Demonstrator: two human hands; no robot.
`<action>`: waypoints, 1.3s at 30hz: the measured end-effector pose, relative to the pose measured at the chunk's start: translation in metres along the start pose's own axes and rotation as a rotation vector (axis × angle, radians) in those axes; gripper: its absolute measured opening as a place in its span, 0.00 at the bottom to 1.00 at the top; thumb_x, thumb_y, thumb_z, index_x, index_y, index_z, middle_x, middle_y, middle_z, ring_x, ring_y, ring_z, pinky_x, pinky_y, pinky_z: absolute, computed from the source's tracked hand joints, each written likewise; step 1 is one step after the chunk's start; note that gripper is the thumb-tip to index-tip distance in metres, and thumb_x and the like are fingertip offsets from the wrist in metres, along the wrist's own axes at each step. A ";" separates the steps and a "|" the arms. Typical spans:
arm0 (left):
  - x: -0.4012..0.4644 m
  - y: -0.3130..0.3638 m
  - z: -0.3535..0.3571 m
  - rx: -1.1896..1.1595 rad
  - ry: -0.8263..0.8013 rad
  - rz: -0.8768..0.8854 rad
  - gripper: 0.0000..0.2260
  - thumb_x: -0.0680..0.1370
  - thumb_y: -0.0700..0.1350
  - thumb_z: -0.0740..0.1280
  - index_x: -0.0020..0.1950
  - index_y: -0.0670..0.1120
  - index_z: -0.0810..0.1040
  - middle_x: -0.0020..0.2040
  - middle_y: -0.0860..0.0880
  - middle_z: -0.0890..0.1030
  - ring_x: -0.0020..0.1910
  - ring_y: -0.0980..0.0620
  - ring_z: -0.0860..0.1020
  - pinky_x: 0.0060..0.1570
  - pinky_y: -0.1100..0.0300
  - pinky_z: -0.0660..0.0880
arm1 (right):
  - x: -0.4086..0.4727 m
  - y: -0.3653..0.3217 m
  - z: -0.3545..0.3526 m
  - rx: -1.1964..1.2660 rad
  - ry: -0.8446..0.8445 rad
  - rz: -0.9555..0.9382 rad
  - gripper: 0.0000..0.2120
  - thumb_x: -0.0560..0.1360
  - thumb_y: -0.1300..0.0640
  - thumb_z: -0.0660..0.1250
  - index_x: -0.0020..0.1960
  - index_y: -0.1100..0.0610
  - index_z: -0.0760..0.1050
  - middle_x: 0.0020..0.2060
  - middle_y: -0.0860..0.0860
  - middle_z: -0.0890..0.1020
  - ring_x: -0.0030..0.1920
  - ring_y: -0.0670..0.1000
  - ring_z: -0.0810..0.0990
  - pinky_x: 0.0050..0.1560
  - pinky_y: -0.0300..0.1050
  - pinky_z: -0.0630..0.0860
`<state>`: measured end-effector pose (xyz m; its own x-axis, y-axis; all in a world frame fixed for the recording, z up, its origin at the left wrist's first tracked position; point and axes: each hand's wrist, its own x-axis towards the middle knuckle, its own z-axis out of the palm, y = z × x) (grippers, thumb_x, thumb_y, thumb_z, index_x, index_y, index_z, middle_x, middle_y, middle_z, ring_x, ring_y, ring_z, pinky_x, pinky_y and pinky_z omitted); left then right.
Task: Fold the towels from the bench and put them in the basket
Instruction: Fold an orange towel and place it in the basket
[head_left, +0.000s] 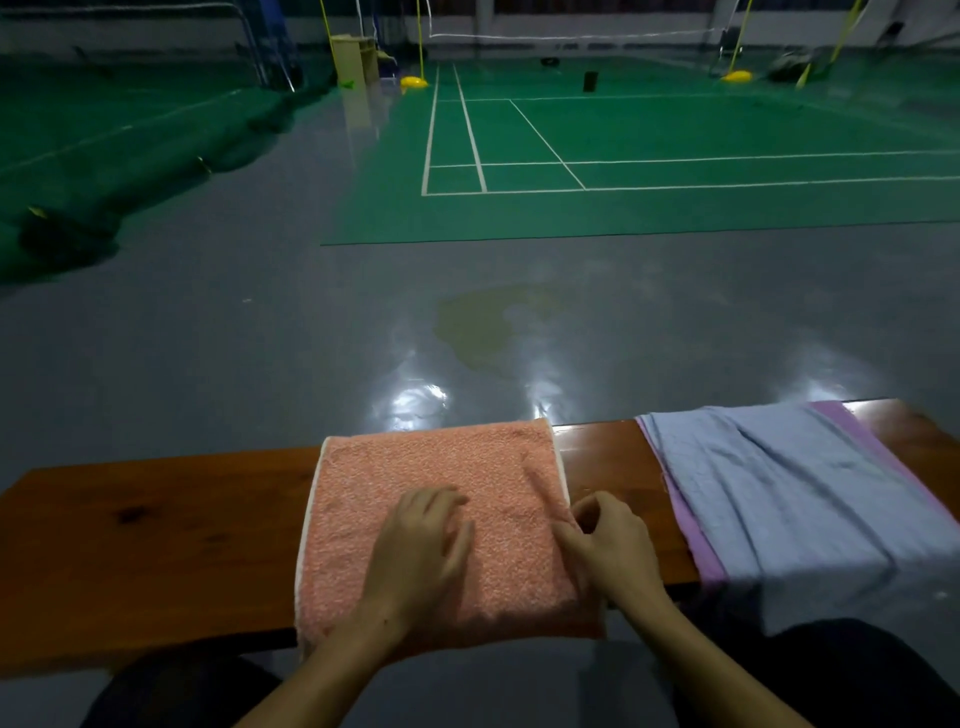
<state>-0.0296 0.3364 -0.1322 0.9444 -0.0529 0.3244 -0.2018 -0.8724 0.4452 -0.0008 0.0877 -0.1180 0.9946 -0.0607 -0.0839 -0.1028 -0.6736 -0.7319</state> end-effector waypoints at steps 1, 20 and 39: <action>0.003 0.009 0.002 -0.025 0.007 0.041 0.15 0.82 0.55 0.63 0.64 0.53 0.81 0.61 0.56 0.81 0.62 0.58 0.76 0.64 0.54 0.77 | 0.000 -0.003 -0.001 0.104 -0.023 0.001 0.12 0.74 0.46 0.78 0.49 0.48 0.76 0.44 0.43 0.83 0.44 0.43 0.82 0.44 0.39 0.79; 0.068 0.026 -0.032 -0.357 -0.467 0.170 0.07 0.74 0.52 0.68 0.52 0.59 0.78 0.45 0.57 0.83 0.42 0.54 0.81 0.42 0.45 0.79 | -0.022 -0.033 -0.021 0.281 -0.233 -0.399 0.15 0.78 0.58 0.75 0.61 0.47 0.76 0.52 0.39 0.84 0.52 0.46 0.85 0.48 0.45 0.84; 0.064 0.015 -0.081 -0.832 -0.433 -0.026 0.08 0.77 0.31 0.73 0.50 0.42 0.79 0.43 0.44 0.81 0.45 0.48 0.81 0.46 0.54 0.79 | 0.001 -0.017 -0.027 0.118 -0.279 -0.353 0.03 0.79 0.52 0.75 0.51 0.46 0.83 0.44 0.37 0.85 0.47 0.41 0.85 0.49 0.42 0.84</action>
<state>0.0070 0.3593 -0.0369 0.9317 -0.3607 0.0417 -0.1423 -0.2571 0.9558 0.0024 0.0790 -0.0878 0.9296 0.3681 0.0173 0.2243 -0.5279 -0.8191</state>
